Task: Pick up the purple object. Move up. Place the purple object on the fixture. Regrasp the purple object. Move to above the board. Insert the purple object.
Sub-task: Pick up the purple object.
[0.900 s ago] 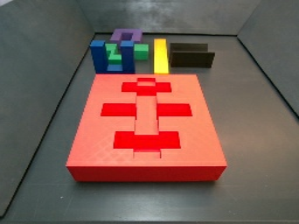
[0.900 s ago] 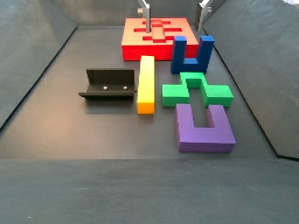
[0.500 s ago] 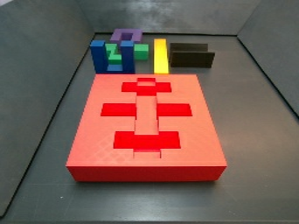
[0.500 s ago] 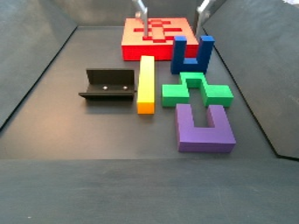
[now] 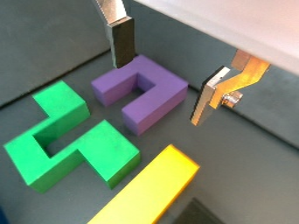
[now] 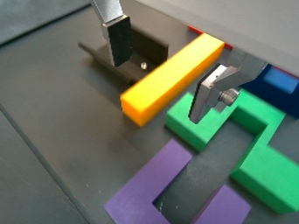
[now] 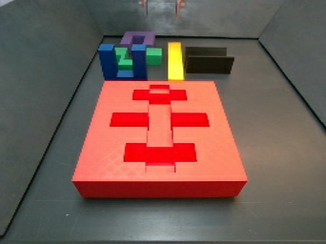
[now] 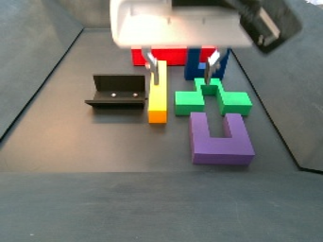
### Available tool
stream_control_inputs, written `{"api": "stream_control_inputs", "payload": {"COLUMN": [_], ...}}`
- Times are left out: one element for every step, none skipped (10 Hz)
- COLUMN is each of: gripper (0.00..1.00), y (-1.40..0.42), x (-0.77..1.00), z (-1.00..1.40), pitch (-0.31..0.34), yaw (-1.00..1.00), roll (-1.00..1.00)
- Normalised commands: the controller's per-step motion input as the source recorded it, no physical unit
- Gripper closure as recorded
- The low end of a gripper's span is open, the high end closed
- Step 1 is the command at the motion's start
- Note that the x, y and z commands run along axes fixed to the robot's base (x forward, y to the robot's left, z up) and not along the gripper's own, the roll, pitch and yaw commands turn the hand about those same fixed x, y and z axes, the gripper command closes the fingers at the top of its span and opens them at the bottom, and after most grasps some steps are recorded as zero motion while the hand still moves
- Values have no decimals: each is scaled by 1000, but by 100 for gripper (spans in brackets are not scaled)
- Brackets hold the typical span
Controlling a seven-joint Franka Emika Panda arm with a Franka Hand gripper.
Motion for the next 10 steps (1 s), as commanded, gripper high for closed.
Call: {"api": "stream_control_inputs", "payload": {"gripper": [0,0,0,0,0,0,0,0,0,0], "y": [186,400,400,166,60,60,86,57,0,0], "x": [0,-14,-129,0,0,80,0,-174,-149,-217], "z": [-631,-597,-560,-326,-300,-346,-334,-320,-220,-63], "pitch": [0,0,0,0,-50,-37,-53,-89,-76,-30], "yaw": [-400,-443,-274,0,91,146,137,83,23,0], "roll": [-29,-70,-74,-110,-169,-193,-166,-163,-141,-59]}}
